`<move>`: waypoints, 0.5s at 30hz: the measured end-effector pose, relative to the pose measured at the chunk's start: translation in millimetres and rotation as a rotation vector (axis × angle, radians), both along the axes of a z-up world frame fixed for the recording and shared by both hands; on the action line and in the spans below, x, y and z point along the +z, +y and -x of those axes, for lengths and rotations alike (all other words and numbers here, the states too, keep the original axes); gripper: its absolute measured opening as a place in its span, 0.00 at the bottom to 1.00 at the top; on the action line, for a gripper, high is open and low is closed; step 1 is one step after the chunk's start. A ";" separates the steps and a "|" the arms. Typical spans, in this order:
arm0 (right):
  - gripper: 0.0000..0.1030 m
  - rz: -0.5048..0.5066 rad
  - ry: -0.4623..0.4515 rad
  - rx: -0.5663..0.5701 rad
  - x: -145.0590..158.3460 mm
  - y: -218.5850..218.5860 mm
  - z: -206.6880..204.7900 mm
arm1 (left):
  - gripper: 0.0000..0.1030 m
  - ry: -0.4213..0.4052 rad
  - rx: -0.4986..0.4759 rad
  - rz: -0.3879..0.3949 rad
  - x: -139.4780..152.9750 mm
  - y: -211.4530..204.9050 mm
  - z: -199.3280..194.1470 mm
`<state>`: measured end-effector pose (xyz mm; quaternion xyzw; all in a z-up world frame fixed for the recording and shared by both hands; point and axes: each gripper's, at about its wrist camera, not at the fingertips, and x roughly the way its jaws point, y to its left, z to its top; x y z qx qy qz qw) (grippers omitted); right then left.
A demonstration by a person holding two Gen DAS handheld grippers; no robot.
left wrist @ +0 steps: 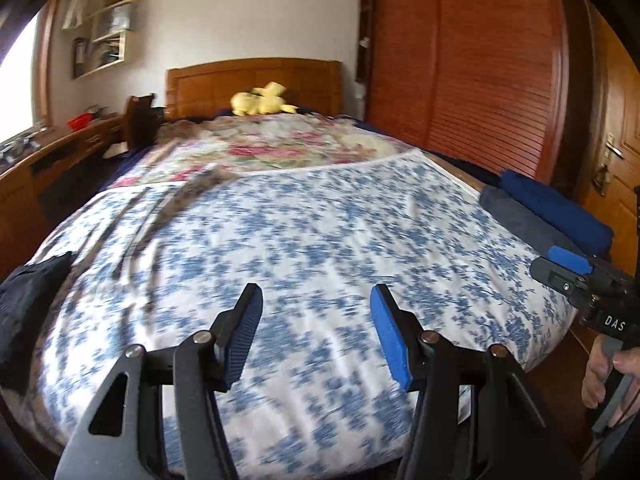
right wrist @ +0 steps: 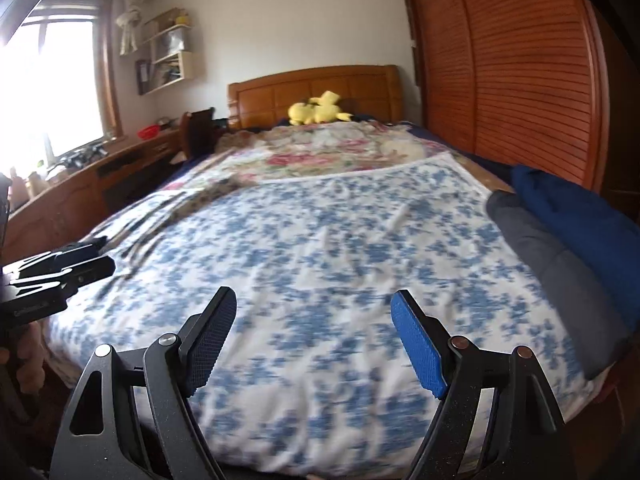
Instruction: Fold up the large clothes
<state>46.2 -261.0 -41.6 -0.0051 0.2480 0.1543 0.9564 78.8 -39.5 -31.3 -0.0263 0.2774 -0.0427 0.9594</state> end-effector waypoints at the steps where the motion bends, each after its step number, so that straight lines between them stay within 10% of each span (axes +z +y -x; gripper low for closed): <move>1: 0.79 -0.009 -0.003 0.014 1.1 8.2 3.5 | 0.54 -0.007 0.015 0.000 1.7 7.7 6.4; 15: 0.79 -0.001 -0.080 0.132 27.3 80.7 36.3 | 0.54 -0.064 0.163 0.009 17.3 67.9 59.9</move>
